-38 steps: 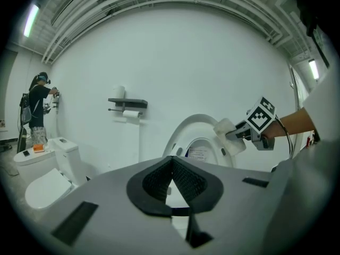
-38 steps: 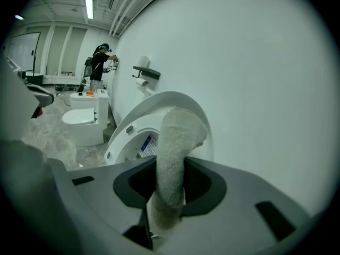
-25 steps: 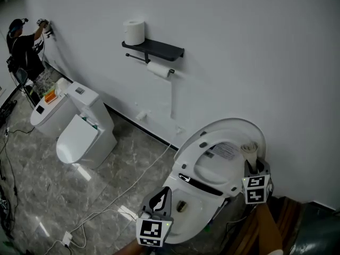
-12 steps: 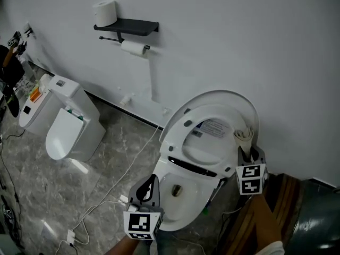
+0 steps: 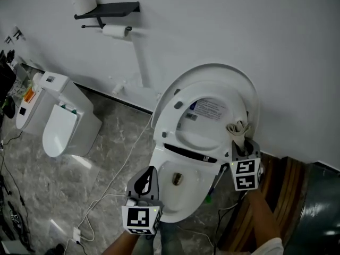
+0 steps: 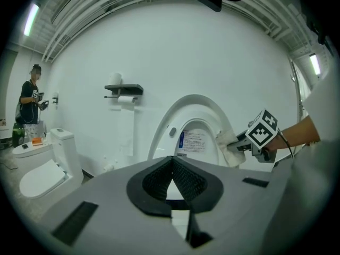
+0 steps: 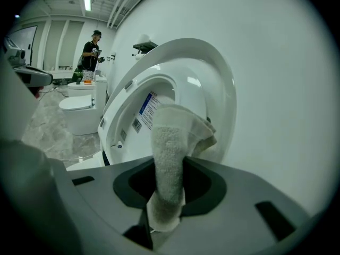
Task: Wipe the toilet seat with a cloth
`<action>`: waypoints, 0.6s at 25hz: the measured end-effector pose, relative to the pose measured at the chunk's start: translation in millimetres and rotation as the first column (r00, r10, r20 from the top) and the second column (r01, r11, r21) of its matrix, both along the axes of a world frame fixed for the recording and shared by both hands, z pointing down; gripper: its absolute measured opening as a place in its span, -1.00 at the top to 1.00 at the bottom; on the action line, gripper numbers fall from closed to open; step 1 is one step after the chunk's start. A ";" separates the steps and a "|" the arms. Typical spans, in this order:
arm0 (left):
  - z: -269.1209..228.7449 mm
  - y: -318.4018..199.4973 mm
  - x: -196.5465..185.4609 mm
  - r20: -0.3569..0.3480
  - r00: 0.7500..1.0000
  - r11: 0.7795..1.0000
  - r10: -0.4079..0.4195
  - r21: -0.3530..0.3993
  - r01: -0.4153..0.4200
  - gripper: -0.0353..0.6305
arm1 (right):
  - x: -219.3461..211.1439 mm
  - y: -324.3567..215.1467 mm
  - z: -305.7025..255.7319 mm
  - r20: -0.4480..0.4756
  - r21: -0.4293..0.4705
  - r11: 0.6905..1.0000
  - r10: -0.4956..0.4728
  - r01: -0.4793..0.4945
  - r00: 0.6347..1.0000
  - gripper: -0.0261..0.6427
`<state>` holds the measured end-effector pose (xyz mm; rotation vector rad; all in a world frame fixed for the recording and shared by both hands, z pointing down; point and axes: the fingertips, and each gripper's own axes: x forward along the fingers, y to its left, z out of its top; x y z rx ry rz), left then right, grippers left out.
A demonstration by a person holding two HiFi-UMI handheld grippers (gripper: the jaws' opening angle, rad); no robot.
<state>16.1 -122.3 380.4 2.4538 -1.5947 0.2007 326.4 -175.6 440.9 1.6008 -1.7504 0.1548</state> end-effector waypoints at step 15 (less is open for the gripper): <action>42.5 2.9 31.2 0.005 0.998 0.996 0.059 -0.064 -0.058 0.86 | -12.4 25.2 55.6 -0.022 -0.045 0.995 -0.085 0.084 0.996 0.59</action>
